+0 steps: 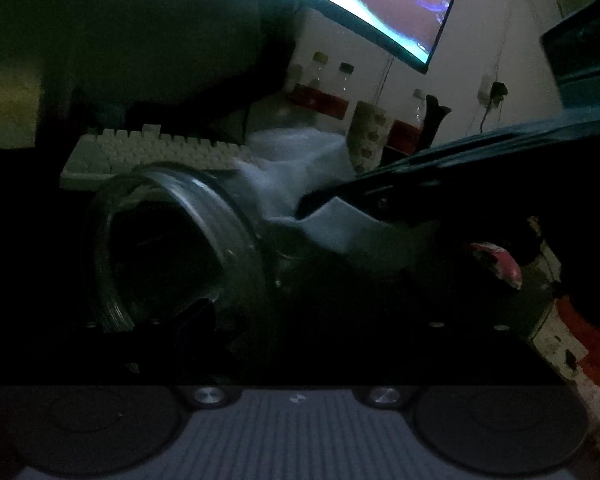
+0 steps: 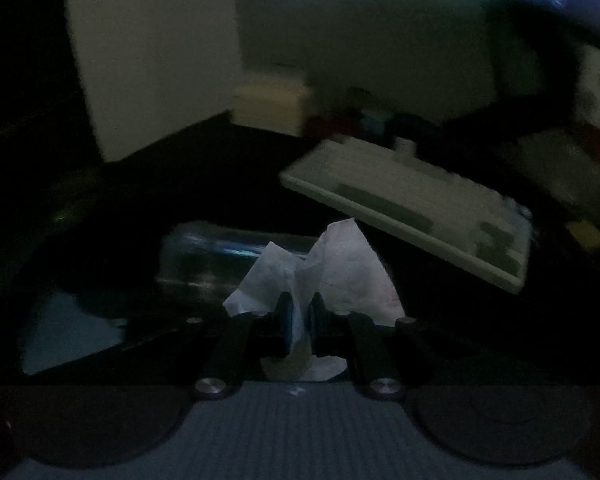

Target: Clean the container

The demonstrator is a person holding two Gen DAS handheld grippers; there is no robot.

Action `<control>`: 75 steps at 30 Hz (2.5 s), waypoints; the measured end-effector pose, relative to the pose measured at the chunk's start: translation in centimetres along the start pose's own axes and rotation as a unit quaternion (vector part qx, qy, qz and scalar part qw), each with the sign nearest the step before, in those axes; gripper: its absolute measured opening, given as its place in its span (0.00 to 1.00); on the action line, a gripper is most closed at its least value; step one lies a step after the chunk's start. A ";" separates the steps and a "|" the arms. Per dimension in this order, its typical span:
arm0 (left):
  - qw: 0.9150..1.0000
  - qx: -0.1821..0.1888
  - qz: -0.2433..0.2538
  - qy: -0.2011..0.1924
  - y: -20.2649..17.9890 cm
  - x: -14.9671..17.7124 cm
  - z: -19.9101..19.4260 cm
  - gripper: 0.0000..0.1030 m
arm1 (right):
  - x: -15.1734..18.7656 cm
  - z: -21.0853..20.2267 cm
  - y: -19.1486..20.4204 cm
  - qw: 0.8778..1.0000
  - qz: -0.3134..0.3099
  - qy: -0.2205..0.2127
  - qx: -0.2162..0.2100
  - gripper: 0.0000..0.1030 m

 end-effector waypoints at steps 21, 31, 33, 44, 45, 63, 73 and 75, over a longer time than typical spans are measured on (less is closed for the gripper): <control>0.990 0.068 -0.121 -0.034 0.6 -1.0 -2.3 0.11 | 0.9 -4.1 -1.2 0.999 0.028 -0.044 -0.003 0.10; 0.999 -0.046 0.025 -0.009 -3.4 -0.3 -2.6 1.00 | 1.0 -4.3 -0.5 0.998 0.026 -0.060 0.006 0.12; 0.998 -0.059 0.028 0.003 -3.3 -0.1 -2.6 1.00 | 1.0 -4.4 -0.5 0.998 0.026 -0.064 0.005 0.12; 0.998 0.043 0.032 0.043 -3.1 1.0 -2.2 1.00 | 1.3 -4.3 -0.3 0.998 0.022 -0.061 0.001 0.12; 0.998 0.045 0.033 0.042 -3.1 1.0 -2.2 1.00 | 1.4 -4.3 -0.4 0.998 0.022 -0.060 0.002 0.12; 0.997 0.074 0.011 0.001 -0.1 0.9 -2.1 1.00 | 0.4 -2.5 2.2 0.998 -0.012 -0.041 -0.035 0.12; 0.998 0.044 0.042 0.004 0.1 0.7 -1.7 1.00 | 0.4 0.0 -1.6 1.000 0.016 -0.017 0.011 0.13; 0.998 0.044 0.044 0.005 0.2 0.6 -1.7 1.00 | -0.1 -0.3 -1.4 1.000 0.018 -0.023 -0.002 0.13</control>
Point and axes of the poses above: each gripper's, at about its wrist camera, not at the fingertips, and z roughly the way its jaws point, y to its left, x to its underside, the point moved 2 cm from there along z, roughly the way its jaws point, and after that the axes turned 5 degrees about -y, right-handed, at the moved point
